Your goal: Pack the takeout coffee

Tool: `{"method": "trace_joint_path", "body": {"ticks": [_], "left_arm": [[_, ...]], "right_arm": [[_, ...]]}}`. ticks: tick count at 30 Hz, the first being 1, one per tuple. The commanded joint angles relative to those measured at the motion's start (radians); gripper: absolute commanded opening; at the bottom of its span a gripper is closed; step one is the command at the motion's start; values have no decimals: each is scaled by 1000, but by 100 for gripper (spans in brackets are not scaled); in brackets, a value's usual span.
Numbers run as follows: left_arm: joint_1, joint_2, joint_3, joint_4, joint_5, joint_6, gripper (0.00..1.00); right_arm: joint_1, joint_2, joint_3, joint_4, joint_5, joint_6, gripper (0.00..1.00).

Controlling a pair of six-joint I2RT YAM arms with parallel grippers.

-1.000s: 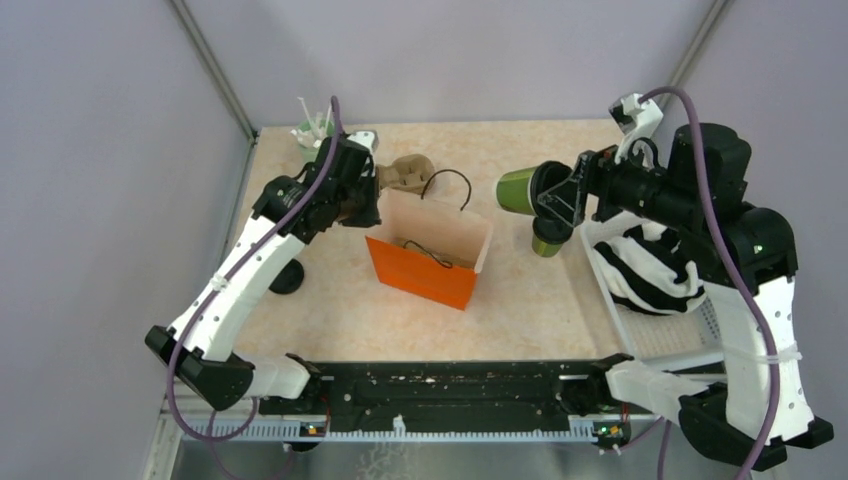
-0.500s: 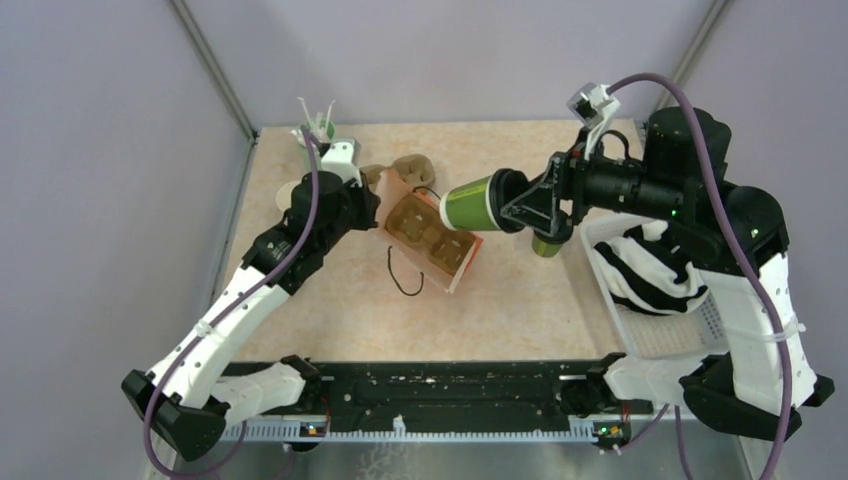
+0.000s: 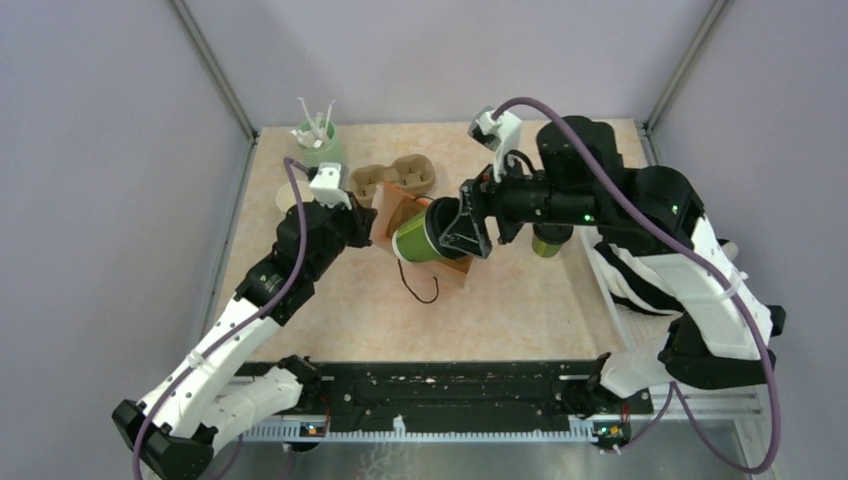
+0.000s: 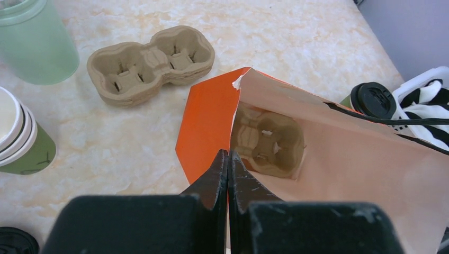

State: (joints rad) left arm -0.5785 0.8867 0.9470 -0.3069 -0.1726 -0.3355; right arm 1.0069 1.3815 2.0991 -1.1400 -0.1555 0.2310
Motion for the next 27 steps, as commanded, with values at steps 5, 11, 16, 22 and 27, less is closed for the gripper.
{"method": "trace_joint_path", "body": {"ticks": [5, 11, 16, 22, 27], "left_arm": [[1, -72, -54, 139, 44, 45, 0], [2, -112, -95, 133, 65, 83, 0], [0, -182, -168, 191, 88, 134, 0], [2, -247, -246, 226, 91, 170, 0], [1, -305, -305, 241, 72, 150, 0]], "right_arm": [[154, 155, 165, -168, 342, -98, 61], [254, 253, 178, -207, 538, -151, 61], [312, 334, 175, -218, 713, -194, 61], [320, 394, 172, -204, 759, -211, 61], [344, 414, 92, -179, 785, -194, 61]]}}
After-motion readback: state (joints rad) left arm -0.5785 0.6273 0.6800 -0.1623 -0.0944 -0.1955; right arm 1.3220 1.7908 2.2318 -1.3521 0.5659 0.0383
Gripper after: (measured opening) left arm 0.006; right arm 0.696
